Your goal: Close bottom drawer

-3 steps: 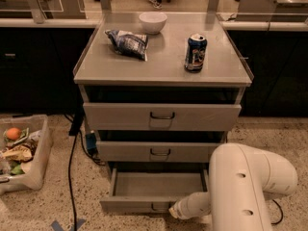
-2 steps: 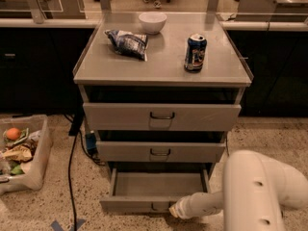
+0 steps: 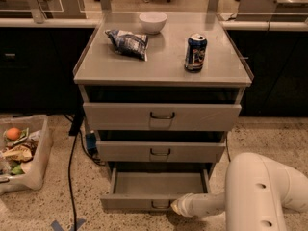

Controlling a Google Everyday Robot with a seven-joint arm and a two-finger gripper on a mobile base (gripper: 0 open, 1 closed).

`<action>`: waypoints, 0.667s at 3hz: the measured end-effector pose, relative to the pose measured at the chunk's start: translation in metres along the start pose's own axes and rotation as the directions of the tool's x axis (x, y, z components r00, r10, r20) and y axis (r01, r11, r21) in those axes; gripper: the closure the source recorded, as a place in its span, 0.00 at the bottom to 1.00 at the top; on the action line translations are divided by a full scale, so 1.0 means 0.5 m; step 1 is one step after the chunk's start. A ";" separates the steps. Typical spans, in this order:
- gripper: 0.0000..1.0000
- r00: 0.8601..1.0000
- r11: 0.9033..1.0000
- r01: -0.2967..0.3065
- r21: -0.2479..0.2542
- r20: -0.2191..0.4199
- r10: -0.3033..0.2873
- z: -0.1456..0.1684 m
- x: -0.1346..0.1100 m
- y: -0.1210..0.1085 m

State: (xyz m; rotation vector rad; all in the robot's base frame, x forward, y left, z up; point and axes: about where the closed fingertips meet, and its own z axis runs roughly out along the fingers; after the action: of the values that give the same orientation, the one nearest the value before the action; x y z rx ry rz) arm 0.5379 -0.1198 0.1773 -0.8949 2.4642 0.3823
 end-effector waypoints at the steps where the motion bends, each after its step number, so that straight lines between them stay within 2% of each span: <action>1: 1.00 0.998 0.999 -0.002 0.040 0.060 -0.001 0.000 -0.031 -0.020; 2: 1.00 0.998 0.999 -0.012 0.041 0.066 0.009 0.010 -0.034 -0.024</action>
Offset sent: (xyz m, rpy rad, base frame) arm 0.0163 -0.0003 0.0069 0.0100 -0.0630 -0.0249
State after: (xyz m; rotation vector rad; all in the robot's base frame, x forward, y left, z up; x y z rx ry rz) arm 0.5587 -0.1179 0.1811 -0.8390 2.4083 0.3570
